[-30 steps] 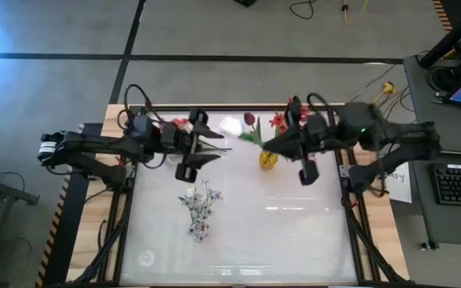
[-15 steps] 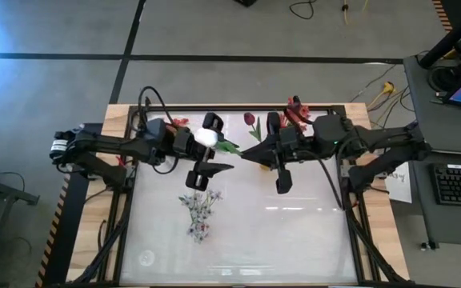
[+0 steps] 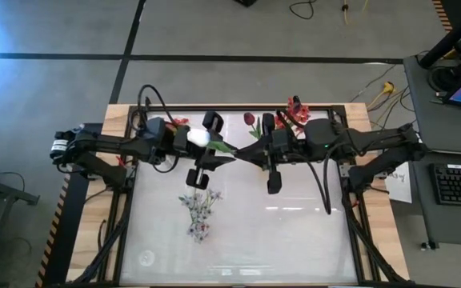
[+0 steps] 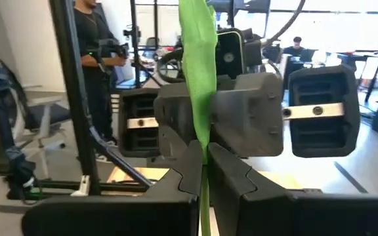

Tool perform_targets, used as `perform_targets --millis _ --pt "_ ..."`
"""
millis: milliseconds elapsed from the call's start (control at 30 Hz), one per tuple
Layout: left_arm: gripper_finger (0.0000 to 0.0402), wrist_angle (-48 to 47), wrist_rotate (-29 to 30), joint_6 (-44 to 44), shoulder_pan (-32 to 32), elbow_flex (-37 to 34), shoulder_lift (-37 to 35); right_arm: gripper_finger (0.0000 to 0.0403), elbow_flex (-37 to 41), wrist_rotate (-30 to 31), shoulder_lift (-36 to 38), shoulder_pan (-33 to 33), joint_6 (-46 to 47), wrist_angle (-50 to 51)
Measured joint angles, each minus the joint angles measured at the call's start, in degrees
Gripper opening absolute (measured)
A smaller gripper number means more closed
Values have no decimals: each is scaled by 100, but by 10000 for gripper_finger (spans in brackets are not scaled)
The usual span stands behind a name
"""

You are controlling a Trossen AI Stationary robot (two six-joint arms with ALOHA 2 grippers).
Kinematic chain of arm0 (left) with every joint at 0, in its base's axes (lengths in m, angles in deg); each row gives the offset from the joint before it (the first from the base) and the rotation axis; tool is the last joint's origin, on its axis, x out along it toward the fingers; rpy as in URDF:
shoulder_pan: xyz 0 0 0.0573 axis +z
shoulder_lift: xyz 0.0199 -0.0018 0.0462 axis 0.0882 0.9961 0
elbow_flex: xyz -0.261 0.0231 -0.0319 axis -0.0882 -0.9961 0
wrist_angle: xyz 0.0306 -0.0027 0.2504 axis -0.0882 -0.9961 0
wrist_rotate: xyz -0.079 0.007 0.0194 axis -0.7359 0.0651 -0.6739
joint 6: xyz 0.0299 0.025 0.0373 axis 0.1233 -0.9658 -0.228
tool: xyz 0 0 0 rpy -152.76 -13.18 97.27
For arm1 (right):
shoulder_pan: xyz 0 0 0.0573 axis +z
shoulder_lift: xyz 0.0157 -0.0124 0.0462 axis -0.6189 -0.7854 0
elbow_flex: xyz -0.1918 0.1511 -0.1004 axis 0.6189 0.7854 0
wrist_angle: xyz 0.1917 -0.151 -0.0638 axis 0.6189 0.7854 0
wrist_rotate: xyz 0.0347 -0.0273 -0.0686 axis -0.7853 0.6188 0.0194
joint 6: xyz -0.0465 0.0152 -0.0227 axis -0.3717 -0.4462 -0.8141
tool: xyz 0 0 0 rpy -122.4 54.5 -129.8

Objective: Sort flowers into vase by color
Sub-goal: Put the white flower into the red vase

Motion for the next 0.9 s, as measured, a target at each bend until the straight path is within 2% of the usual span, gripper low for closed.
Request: perform_targets --millis 200,467,567,700,800,900 --pt "7 -32 17 115 2 -2 -4 25 0 -55 -11 -1 -5 9" --pt "2 -433 14 386 0 9 -204 135 0 -49 12 -2 287 49" --pt "2 -1085 14 439 0 15 -537 174 0 11 123 -2 366 164" --pt "1 -2254 34 809 -23 122 -1106 213 -4 580 347 -1 434 439" --pt "0 -3286 467 1042 -113 358 -1495 232 -9 845 473 -29 391 594" --pt "0 -4557 1081 1170 -220 880 -1788 245 -9 862 553 -44 381 616"
